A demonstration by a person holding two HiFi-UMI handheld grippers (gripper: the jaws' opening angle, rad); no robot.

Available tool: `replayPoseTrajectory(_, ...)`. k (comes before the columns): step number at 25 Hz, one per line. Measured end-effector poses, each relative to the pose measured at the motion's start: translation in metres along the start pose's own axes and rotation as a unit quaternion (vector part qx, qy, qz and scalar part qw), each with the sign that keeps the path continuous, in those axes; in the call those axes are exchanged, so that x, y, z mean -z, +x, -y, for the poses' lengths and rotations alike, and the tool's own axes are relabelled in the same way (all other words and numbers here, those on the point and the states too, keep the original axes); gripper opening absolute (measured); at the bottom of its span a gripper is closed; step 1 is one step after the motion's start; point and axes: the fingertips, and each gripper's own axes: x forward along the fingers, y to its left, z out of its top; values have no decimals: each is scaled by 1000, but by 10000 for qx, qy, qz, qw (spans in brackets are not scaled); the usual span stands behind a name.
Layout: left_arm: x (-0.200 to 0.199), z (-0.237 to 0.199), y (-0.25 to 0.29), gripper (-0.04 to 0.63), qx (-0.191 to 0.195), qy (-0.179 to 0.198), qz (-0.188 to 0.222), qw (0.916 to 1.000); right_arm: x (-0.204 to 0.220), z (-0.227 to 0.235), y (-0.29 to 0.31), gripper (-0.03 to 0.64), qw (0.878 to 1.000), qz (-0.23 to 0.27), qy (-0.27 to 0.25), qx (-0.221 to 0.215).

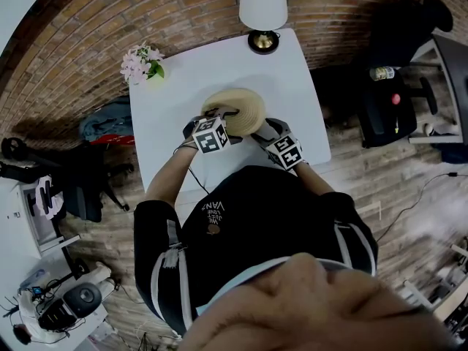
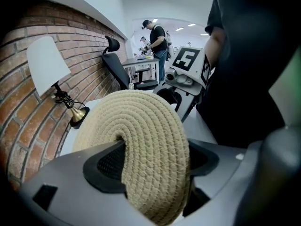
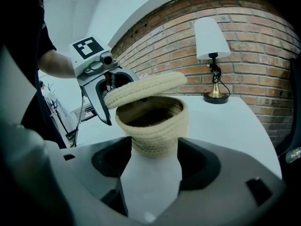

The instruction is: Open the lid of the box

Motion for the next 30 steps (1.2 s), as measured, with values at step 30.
replayPoseTrajectory(30,-16,-24,-71,370,-1271,-1131,1599,9723,-24,7,-26,279,9985,350,411,123)
